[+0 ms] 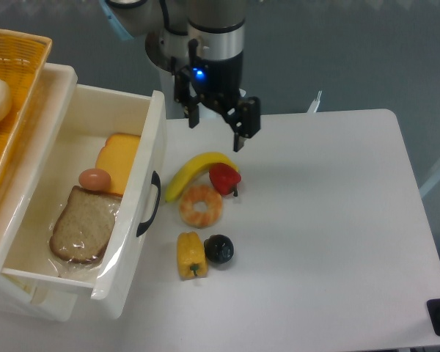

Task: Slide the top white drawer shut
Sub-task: 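Raise the gripper and move it away from the open drawer over the table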

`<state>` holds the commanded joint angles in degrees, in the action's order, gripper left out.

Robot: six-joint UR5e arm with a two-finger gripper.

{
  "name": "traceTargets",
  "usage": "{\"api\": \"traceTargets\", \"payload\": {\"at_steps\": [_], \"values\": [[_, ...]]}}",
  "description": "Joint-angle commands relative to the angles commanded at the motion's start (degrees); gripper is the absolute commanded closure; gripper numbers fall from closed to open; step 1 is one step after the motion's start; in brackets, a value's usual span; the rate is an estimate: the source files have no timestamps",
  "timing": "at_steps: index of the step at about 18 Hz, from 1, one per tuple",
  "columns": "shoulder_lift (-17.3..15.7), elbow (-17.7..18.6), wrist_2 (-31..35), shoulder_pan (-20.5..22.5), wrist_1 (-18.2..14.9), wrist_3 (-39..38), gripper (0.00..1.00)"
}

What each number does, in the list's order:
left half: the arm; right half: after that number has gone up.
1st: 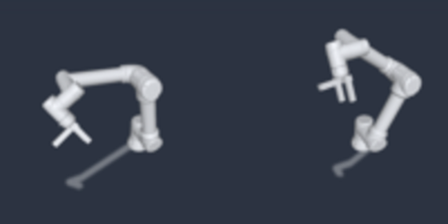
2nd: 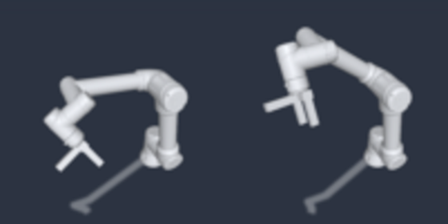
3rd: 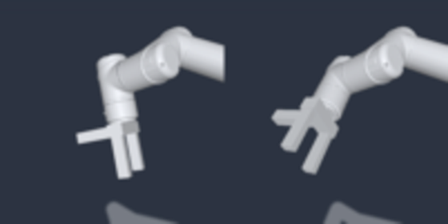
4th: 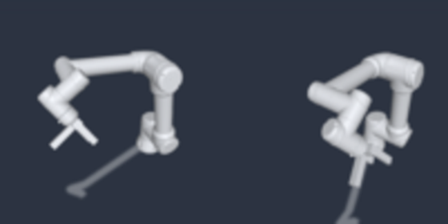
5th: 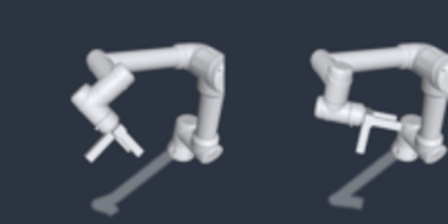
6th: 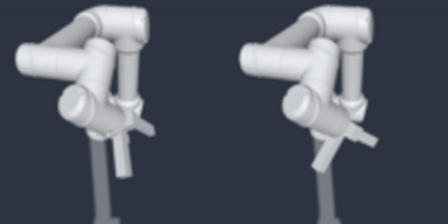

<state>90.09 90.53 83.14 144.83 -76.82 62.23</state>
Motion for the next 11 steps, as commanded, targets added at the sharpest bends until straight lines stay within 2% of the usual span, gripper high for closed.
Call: {"api": "traceTargets", "payload": {"at_steps": [3,6,9,11], "values": [[0.2,0.5,0.4,2.2,0.0,-0.2,0.0],[2.3,-0.2,0.0,4.7,0.3,-0.1,0.0],[4.1,-0.2,0.0,5.6,4.8,-0.1,0.0],[5.0,0.2,0.3,5.6,5.1,0.0,0.0]]}}
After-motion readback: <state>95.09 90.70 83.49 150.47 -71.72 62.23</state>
